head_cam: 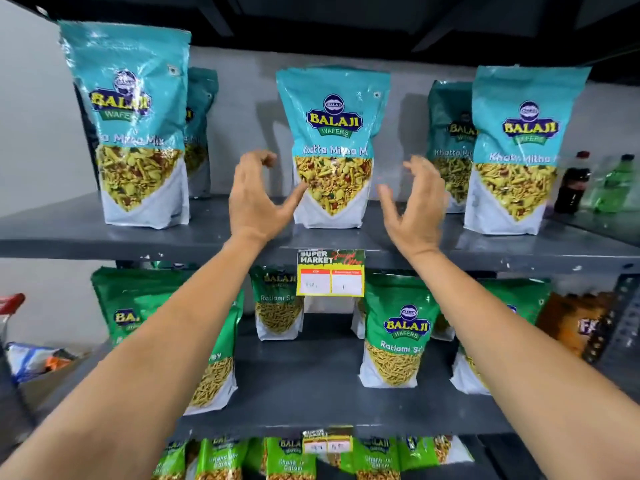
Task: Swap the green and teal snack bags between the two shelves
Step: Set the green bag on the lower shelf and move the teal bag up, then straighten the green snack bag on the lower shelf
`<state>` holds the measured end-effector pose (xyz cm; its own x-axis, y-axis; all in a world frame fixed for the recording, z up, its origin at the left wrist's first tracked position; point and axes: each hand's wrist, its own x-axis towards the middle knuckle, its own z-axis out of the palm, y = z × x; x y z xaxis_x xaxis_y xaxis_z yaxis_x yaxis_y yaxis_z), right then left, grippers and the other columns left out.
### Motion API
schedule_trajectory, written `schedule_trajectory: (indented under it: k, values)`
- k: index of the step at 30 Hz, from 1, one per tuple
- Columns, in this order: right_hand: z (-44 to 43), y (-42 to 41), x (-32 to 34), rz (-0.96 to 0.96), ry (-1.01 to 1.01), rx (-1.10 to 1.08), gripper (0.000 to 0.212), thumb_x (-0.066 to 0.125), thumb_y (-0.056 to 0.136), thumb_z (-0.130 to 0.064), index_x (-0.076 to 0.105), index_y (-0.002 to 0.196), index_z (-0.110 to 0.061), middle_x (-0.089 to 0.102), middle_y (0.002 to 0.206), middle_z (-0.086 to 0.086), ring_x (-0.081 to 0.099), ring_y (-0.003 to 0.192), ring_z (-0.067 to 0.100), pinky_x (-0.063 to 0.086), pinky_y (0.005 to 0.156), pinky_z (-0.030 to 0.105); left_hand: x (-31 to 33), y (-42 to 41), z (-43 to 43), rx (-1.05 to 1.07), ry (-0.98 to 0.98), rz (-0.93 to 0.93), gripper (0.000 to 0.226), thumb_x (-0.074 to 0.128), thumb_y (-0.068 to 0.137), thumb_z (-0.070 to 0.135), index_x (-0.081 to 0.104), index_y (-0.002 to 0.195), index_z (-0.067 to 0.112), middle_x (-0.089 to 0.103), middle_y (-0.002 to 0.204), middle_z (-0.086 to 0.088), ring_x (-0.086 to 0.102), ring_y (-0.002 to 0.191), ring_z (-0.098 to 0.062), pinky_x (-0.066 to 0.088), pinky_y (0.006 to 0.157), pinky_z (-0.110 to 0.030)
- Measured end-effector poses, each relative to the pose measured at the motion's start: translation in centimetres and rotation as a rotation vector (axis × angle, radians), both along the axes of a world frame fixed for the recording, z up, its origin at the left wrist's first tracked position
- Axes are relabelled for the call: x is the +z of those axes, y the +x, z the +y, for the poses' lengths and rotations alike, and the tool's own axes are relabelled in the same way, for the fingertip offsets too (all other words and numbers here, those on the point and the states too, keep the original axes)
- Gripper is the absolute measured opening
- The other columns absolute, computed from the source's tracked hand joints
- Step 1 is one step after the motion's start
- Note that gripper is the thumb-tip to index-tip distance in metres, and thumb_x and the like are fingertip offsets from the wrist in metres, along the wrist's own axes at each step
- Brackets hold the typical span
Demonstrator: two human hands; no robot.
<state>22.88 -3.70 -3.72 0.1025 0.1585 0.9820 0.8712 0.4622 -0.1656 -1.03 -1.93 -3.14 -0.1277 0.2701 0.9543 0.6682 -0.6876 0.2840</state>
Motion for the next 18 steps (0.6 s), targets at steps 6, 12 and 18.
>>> schedule_trajectory:
  k: [6, 12, 18]
  values:
    - [-7.6, 0.4, -9.9, -0.311, -0.097, -0.137, 0.043, 0.057, 0.087, -0.041, 0.053, 0.117, -0.01, 0.056, 0.131, 0.014, 0.052, 0.116, 0.03, 0.03, 0.109, 0.052, -9.8, -2.7, -7.5, 0.134, -0.014, 0.149, 0.038, 0.077, 0.075, 0.032, 0.058, 0.095, 0.005, 0.06, 0.085, -0.011, 0.054, 0.079, -0.028, 0.038, 0.079, -0.036]
    - [-14.3, -1.2, -19.0, -0.315, -0.435, -0.01, 0.051, 0.058, 0.082, -0.044, 0.048, 0.119, -0.011, 0.054, 0.132, 0.017, 0.05, 0.116, 0.036, 0.04, 0.099, 0.047, -20.7, -5.0, -15.3, 0.143, -0.324, 0.126, 0.041, 0.073, 0.073, 0.043, 0.053, 0.093, 0.014, 0.058, 0.081, -0.005, 0.049, 0.078, -0.022, 0.037, 0.074, -0.035]
    - [-16.6, -4.7, -24.9, -0.242, -0.768, 0.193, 0.067, 0.064, 0.078, -0.049, 0.043, 0.127, -0.01, 0.042, 0.141, 0.017, 0.039, 0.13, 0.033, 0.035, 0.109, 0.046, -25.7, -9.5, -16.9, 0.129, -0.661, -0.106, 0.058, 0.084, 0.069, 0.037, 0.056, 0.107, 0.004, 0.061, 0.105, -0.012, 0.058, 0.1, -0.029, 0.045, 0.092, -0.038]
